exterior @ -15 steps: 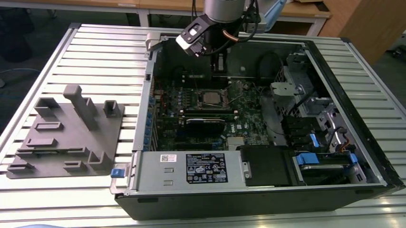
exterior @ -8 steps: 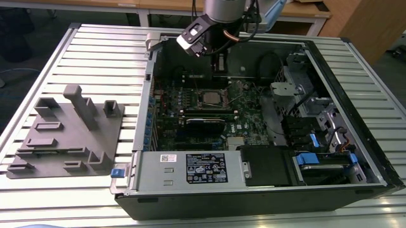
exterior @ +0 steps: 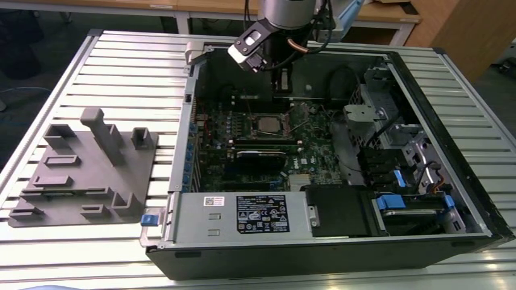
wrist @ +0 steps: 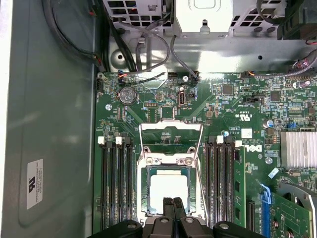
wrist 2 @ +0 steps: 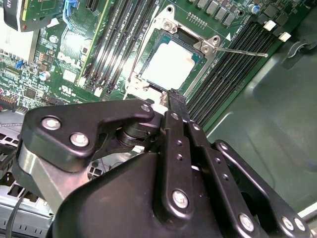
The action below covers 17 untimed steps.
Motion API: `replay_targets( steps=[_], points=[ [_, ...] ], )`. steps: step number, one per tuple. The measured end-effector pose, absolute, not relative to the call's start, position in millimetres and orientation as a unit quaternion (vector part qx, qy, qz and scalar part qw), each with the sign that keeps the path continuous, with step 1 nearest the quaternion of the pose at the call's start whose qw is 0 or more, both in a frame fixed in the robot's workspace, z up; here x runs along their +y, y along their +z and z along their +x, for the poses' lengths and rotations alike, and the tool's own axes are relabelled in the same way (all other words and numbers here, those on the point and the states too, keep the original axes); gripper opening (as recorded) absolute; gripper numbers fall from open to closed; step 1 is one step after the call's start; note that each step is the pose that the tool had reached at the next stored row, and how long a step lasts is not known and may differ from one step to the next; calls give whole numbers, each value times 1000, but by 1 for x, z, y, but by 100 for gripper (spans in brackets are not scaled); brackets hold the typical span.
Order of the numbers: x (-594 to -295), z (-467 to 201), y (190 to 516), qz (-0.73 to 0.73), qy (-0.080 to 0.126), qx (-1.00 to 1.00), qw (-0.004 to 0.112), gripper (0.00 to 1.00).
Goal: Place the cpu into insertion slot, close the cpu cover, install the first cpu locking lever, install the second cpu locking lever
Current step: 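Close the cpu cover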
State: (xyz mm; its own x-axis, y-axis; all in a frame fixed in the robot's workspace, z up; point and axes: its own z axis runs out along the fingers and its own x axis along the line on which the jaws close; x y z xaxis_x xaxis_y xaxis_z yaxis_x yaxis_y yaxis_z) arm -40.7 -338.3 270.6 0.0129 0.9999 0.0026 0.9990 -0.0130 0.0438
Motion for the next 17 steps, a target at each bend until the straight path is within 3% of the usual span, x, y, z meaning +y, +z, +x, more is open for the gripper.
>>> replay_targets(
  steps=[17],
  points=[
    [-338, -29, 271, 711, 16, 702, 15, 11]
  ],
)
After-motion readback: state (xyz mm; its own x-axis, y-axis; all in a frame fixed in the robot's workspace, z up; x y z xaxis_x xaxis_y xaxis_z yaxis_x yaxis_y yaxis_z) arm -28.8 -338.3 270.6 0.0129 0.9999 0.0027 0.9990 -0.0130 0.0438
